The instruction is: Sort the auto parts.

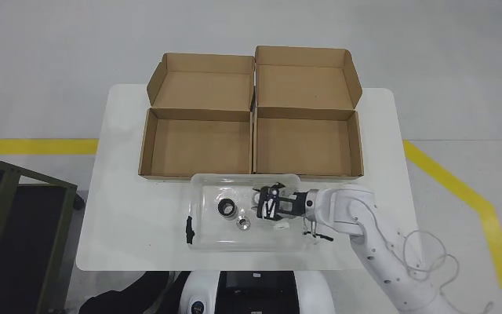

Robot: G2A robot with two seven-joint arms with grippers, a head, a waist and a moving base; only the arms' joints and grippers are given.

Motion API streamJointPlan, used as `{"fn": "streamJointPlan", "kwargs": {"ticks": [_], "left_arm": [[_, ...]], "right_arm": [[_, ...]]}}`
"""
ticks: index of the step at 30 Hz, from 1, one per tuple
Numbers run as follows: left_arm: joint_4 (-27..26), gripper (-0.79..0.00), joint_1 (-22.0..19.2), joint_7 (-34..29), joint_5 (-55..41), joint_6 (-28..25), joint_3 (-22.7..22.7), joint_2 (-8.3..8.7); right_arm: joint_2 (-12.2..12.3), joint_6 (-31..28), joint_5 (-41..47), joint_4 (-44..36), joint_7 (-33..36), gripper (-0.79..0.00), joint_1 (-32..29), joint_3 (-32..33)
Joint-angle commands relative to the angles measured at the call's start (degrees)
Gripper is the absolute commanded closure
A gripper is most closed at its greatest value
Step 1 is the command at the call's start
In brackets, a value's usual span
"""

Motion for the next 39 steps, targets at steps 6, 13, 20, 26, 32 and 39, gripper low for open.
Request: {"fn": "streamJointPlan", "kwargs": {"ticks": [6, 13, 20, 26, 32, 39], "left_arm": [[0.0, -0.785, 0.0, 0.0, 0.0, 0.0, 0.0, 0.0], [0.0, -0.785, 0.0, 0.0, 0.0, 0.0, 0.0, 0.0], [0.0, -0.785, 0.0, 0.0, 0.0, 0.0, 0.0, 0.0], [0.0, -0.785, 0.0, 0.0, 0.0, 0.0, 0.0, 0.0], [0.0, -0.785, 0.0, 0.0, 0.0, 0.0, 0.0, 0.0], [0.0, -0.785, 0.0, 0.0, 0.0, 0.0, 0.0, 0.0]], "right_arm": [[0.9, -1.2, 3.4, -7.7, -0.3, 0.0, -2.4, 3.0], [1.5, -1.1, 9.6, -10.8, -2.2, 0.0, -3.1, 5.2], [1.5, 0.4, 15.8, -11.4, -6.3, 0.0, -2.0, 6.0], [1.7, -0.4, 21.9, -10.2, -10.3, 0.0, 0.1, 7.7], [2.1, -0.5, 28.0, -8.9, -13.6, 0.0, 1.0, 11.4], [2.6, 0.5, 33.4, -8.6, -19.3, 0.0, 0.0, 18.1]]}}
